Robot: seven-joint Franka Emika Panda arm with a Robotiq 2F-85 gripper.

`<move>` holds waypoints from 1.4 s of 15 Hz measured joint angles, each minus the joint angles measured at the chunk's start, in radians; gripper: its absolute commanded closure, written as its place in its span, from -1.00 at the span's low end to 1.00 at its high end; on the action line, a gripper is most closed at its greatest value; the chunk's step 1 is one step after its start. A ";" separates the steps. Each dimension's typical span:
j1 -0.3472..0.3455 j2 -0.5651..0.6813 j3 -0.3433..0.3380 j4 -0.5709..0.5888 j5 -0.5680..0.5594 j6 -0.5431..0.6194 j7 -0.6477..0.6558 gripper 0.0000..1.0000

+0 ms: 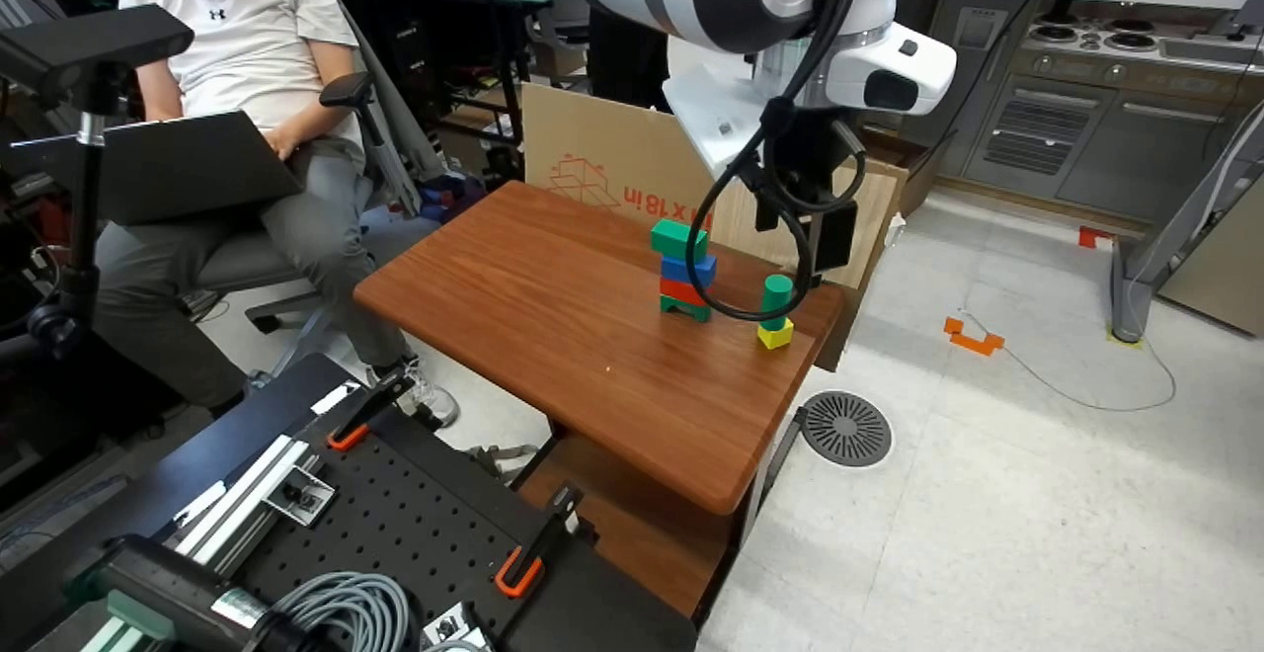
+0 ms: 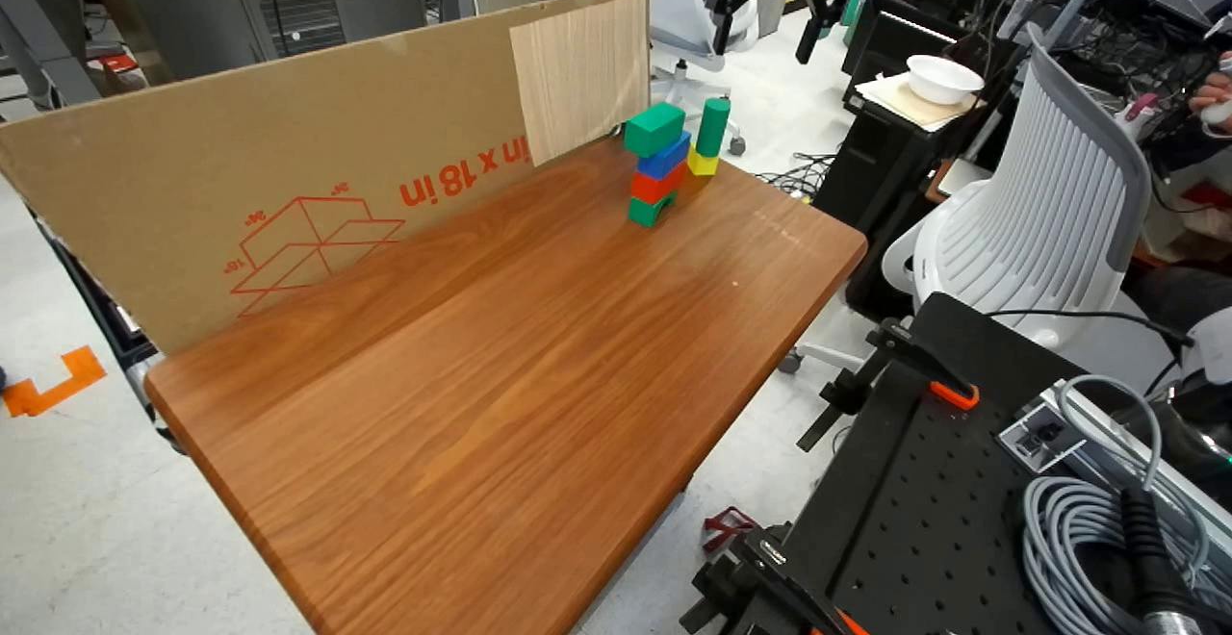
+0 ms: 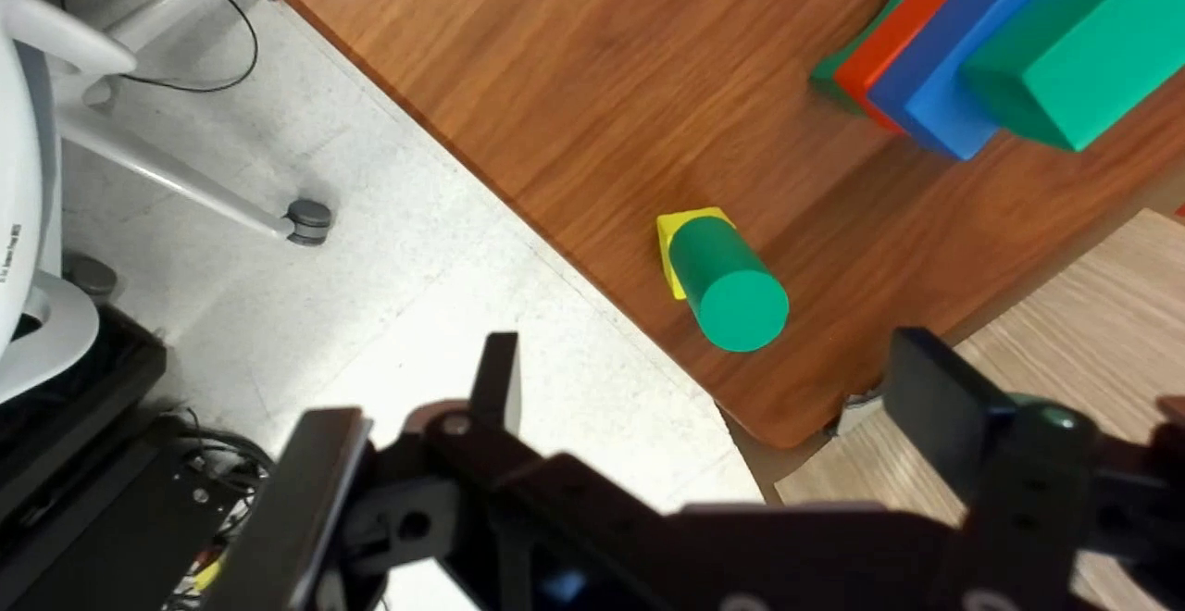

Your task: Remove the green cylindrical block from the top of the yellow block and put it on the table.

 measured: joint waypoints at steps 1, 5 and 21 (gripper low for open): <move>0.000 0.019 0.001 0.017 0.001 0.000 -0.024 -1.00; 0.000 0.083 0.012 0.076 0.001 0.001 -0.104 -1.00; 0.000 0.181 0.041 0.146 0.001 0.001 -0.237 -1.00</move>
